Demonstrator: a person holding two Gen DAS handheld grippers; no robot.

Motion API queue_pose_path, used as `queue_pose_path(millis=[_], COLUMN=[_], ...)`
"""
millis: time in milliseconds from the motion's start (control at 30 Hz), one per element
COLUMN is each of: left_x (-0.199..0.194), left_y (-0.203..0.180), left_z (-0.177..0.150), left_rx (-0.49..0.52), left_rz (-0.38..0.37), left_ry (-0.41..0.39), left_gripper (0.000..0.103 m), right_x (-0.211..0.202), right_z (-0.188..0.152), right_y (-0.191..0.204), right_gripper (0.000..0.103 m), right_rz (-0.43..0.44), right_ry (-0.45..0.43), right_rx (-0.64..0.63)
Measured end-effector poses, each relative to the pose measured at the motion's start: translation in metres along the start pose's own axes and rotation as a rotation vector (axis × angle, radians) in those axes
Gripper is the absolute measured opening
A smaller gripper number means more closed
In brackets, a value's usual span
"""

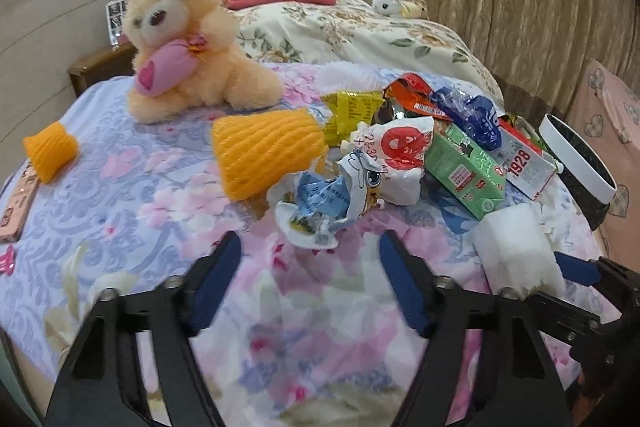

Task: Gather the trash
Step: 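Grasp the crumpled blue wrapper with left tool while right tool grasps white foam block, then carry both items over the black bin and open both tools to drop them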

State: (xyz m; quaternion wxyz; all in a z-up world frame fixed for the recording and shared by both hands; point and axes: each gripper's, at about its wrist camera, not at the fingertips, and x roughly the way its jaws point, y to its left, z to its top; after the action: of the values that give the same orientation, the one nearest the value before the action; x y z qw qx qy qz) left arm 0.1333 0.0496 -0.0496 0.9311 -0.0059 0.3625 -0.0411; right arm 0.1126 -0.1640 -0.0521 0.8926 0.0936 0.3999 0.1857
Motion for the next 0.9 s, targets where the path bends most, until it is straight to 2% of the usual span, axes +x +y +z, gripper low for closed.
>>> queue_pose_path(millis=[67, 100, 133, 267, 567, 900], left_x=[0.007, 0.011, 0.011, 0.006, -0.021, -0.039], left_y=[0.000, 0.000, 0.000, -0.004, -0.027, -0.076], left_z=[0.002, 0.003, 0.003, 0.001, -0.009, -0.006], left_rx=[-0.004, -0.007, -0.008, -0.004, 0.010, 0.064], left_rz=[-0.028, -0.041, -0.047, -0.071, -0.136, -0.255], left_ry=[0.020, 0.030, 0.032, 0.017, 0.002, -0.001], left_gripper=[0.032, 0.028, 0.019, 0.005, 0.002, 0.001], right_x=[0.004, 0.006, 0.009, 0.004, -0.029, -0.059], right_z=[0.001, 0.001, 0.001, -0.002, 0.002, 0.002], right_y=[-0.001, -0.002, -0.001, -0.002, -0.028, -0.062], right_gripper=[0.070, 0.064, 0.053, 0.049, 0.049, 0.049], right_rz=[0.005, 0.014, 0.032, 0.061, 0.049, 0.011], right_ry=[0.014, 0.025, 0.034, 0.030, -0.029, -0.089], right_rx=[0.010, 0.014, 0.015, 0.022, 0.082, 0.124])
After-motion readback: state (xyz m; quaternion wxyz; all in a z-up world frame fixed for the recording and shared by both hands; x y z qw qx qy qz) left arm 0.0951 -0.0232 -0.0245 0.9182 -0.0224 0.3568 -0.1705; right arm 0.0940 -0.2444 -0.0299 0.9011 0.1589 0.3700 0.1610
